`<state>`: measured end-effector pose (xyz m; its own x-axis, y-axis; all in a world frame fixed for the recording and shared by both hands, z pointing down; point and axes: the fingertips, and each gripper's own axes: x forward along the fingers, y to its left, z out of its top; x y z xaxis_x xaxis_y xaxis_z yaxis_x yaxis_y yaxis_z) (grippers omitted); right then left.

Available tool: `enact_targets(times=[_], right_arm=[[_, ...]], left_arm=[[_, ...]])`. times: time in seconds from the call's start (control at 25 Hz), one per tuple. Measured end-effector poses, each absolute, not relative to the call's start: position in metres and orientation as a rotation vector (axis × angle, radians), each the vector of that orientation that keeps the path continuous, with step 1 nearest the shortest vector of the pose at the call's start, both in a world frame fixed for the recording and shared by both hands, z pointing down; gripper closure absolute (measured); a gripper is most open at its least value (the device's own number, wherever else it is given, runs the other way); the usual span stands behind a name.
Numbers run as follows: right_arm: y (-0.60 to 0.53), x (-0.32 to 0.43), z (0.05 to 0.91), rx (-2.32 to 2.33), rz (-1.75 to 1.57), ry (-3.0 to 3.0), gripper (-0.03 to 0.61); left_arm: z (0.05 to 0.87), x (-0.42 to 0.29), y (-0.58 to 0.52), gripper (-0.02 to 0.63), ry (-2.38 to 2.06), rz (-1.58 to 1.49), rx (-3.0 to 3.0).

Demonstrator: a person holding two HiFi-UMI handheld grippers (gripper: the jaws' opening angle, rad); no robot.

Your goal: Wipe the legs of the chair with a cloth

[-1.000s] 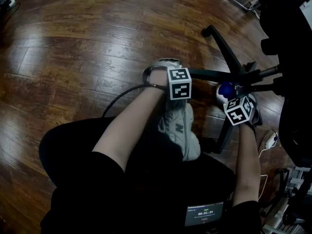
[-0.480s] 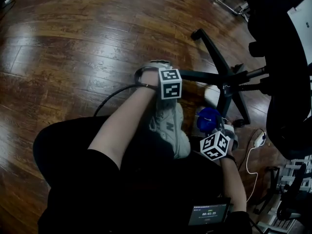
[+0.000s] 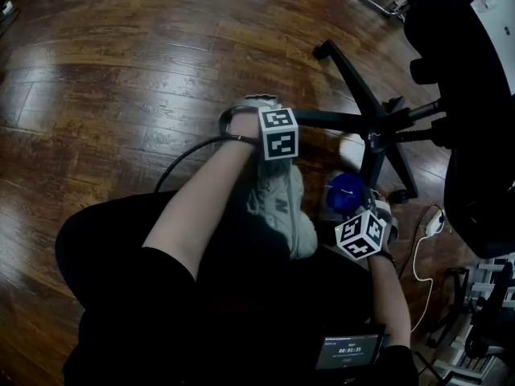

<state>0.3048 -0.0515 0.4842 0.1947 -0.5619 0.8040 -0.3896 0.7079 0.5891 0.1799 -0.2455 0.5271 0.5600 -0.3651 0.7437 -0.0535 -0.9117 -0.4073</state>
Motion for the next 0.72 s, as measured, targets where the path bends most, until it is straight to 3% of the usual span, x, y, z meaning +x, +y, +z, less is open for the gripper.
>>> enact_targets(times=[0.36, 0.72], right_arm=[[-0.182, 0.350, 0.441, 1.031, -0.174, -1.409, 0.486], [-0.133, 0.328, 0.447, 1.041, -0.163, -1.486, 0.488]], left_arm=[[0.526, 0.182, -0.245, 0.537, 0.333, -1.287, -2.464], [0.525, 0.181, -0.244, 0.535, 0.342, -1.271, -2.470]])
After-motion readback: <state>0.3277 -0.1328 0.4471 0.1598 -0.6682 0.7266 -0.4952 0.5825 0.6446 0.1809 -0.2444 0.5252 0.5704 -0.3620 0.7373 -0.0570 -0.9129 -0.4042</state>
